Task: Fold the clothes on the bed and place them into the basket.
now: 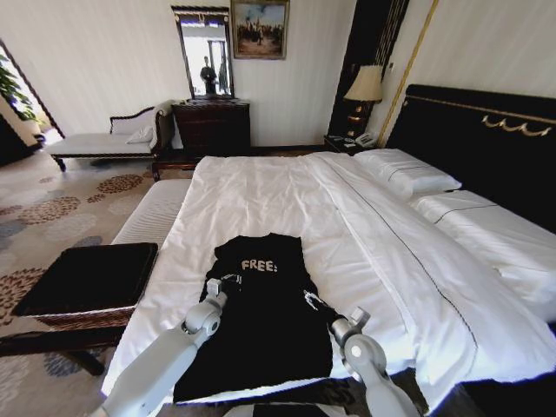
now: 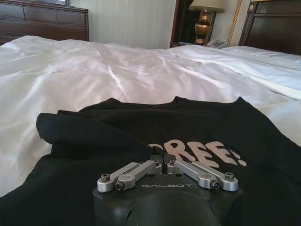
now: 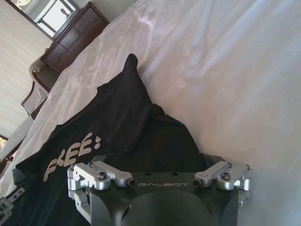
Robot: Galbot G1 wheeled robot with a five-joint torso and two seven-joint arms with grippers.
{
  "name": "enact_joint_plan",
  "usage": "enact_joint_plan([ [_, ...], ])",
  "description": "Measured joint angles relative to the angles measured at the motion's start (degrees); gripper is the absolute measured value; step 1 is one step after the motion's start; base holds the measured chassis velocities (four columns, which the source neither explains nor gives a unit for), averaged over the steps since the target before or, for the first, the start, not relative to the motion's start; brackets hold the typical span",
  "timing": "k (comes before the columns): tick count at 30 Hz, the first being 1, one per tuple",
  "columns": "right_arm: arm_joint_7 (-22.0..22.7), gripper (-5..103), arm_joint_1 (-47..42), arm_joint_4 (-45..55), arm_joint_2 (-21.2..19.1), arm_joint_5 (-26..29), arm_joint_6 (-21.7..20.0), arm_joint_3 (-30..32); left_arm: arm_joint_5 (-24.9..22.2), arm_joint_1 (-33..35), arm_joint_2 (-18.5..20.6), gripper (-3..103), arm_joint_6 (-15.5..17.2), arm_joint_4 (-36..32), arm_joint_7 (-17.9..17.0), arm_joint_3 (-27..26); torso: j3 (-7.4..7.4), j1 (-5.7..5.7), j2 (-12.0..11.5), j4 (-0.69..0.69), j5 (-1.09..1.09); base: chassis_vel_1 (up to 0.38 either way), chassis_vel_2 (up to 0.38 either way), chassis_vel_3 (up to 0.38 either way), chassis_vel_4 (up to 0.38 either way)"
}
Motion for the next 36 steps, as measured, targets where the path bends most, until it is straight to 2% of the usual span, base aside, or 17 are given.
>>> enact_joint_plan([
  [6,-0.04,100,-0.13,0.13,-0.08,-0.09,0.00,0.10,0.61,1.54,1.26,0,0.80,-0.81,0.92,0.79,0.00,0.00,0.00,0.04,0.00,0.000,0.000,0.000,0.000],
  [9,-0.06,100,0.01,0.11,-0.35,0.02,0.00,0.21,0.72,3.23,2.11,16,0.87,-3.11,1.11,-0.03,0.00,0.00,0.00,0.02,-0.01,0.000,0.000,0.000,0.000],
  [11,-0.06,100,0.10,0.07,-0.36,0.03,0.01,0.18,0.70,3.69,2.52,16,0.87,-4.15,1.15,-0.46,0.00,0.00,0.00,0.01,0.00,0.000,0.000,0.000,0.000],
  [15,-0.07,100,0.43,-0.09,-0.11,0.02,0.01,-0.23,0.01,5.65,4.33,38,0.52,-8.43,1.30,-2.88,0.00,0.01,0.00,0.02,0.00,0.000,0.000,0.000,0.000],
  [17,-0.07,100,0.43,-0.11,-0.04,0.00,0.01,-0.29,-0.31,6.05,4.64,38,0.41,-9.31,1.30,-3.40,0.00,0.00,0.00,0.03,0.00,0.000,0.000,0.000,0.000],
  [20,-0.07,100,0.26,-0.15,0.08,-0.10,0.01,-0.37,-2.57,7.51,5.07,55,0.30,-12.08,0.79,-6.41,0.00,0.00,0.00,0.02,0.00,0.000,0.000,0.000,0.000],
  [21,-0.07,100,0.26,-0.15,0.08,-0.10,0.01,-0.37,-2.57,7.51,5.07,55,0.30,-12.08,0.79,-6.41,0.00,0.00,0.00,0.02,0.00,0.000,0.000,0.000,0.000],
  [22,-0.12,100,0.13,-0.18,0.09,-0.20,0.01,-0.37,-4.76,7.80,4.83,60,0.31,-12.61,-0.14,-7.98,0.00,0.00,0.00,0.03,0.00,0.000,0.000,0.000,0.000],
  [23,-0.16,100,-0.01,-0.20,0.10,-0.27,0.01,-0.35,-6.82,7.74,4.45,60,0.38,-12.49,-1.00,-9.28,0.00,0.00,0.00,0.03,0.00,0.000,0.000,0.000,0.000],
  [26,-0.23,100,-0.37,-0.21,0.01,-0.41,0.01,-0.24,-13.57,5.98,3.00,77,0.59,-8.99,-3.47,-13.02,0.00,0.00,0.01,0.02,0.00,0.000,0.000,0.000,0.000],
  [27,-0.23,100,-0.37,-0.21,0.01,-0.41,0.01,-0.24,-13.57,5.98,3.00,77,0.59,-8.99,-3.47,-13.02,0.00,0.00,0.01,0.02,0.00,0.000,0.000,0.000,0.000],
  [28,-0.24,100,-0.45,-0.21,-0.05,-0.42,0.02,-0.22,-15.46,5.36,2.63,77,0.69,-7.76,-3.74,-13.94,0.00,0.00,0.00,0.02,0.00,0.000,0.000,0.000,0.000],
  [29,-0.25,100,-0.57,-0.17,-0.16,-0.43,0.01,-0.18,-18.04,4.09,2.02,82,0.89,-5.55,-4.17,-15.12,0.00,0.00,0.00,0.03,0.00,0.000,0.000,0.000,0.000],
  [32,-0.25,100,-1.00,0.13,-0.54,-0.48,0.02,0.13,-21.96,0.68,0.72,98,1.10,-0.09,-4.21,-17.17,0.00,0.01,0.00,0.01,0.00,0.000,0.000,0.000,0.000],
  [36,-0.23,100,-1.42,0.40,-0.99,-0.49,0.01,0.44,-22.74,-1.89,0.16,100,1.11,4.41,-2.24,-17.37,0.00,0.01,0.00,0.02,0.00,0.000,0.000,0.000,0.000],
])
